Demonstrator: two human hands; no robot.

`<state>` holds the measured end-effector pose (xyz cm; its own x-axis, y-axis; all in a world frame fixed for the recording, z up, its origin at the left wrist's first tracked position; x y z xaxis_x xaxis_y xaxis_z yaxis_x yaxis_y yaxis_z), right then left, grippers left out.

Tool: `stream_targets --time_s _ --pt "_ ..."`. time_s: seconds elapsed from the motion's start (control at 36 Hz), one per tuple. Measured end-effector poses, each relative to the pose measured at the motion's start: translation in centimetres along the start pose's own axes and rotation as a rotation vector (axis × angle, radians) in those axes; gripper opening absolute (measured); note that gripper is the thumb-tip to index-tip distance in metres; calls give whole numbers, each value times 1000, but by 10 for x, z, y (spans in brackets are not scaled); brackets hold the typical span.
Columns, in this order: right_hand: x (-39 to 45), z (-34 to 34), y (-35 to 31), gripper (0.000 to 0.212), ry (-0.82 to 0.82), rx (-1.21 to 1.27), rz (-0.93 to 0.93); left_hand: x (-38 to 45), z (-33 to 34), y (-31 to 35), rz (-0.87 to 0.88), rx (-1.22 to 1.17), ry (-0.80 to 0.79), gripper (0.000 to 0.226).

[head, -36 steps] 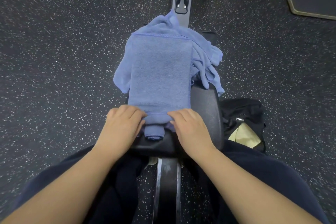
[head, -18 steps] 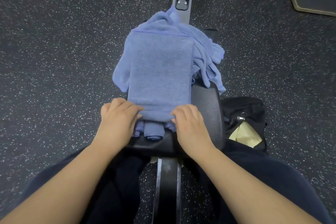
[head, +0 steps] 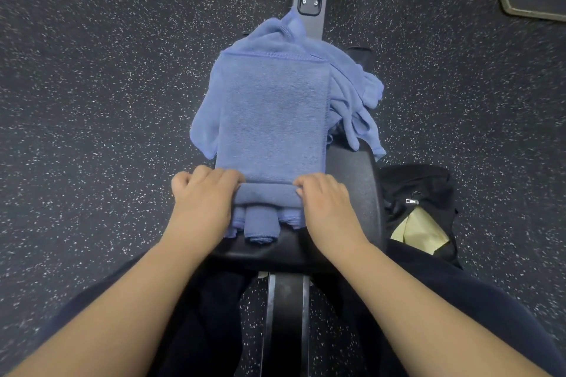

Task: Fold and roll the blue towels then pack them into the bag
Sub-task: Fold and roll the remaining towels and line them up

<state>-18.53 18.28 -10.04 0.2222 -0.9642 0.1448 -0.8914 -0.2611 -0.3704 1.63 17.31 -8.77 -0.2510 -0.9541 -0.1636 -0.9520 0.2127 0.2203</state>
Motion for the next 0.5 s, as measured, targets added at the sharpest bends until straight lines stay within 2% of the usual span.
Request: stream_targets --time_s 0.06,0.08,0.14,0.19,0.25,0.31,0.39,0.5 --pt "4 -2 -1 19 -4 -47 53 1 0 1 -14 30 41 65" --pt "5 -3 0 22 0 -80 78 1 1 2 -17 41 105 47" --pt "4 -2 1 15 36 -146 90 1 4 2 -34 89 265 6" --pt "2 1 2 17 72 -176 88 2 5 5 -69 92 333 24" --pt "2 2 2 20 106 -147 80 2 3 8 -57 62 386 16" --pt "3 -1 -2 9 132 -54 46 3 0 13 7 43 403 12" --pt "3 -5 -8 24 64 84 -51 1 2 22 138 -94 330 26" --pt "1 -1 -11 25 32 151 -71 -1 13 25 136 -123 315 19"
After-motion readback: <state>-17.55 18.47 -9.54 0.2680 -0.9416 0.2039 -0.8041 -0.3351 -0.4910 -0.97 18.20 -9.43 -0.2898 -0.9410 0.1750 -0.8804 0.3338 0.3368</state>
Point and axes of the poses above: each hand's wrist, its own x-axis towards the middle knuckle, its own z-axis out of the palm, y = z × x, the point moved 1 cm from there along x, towards the middle knuckle, and after that the axes turned 4 degrees about -y, right-handed, at the moved point
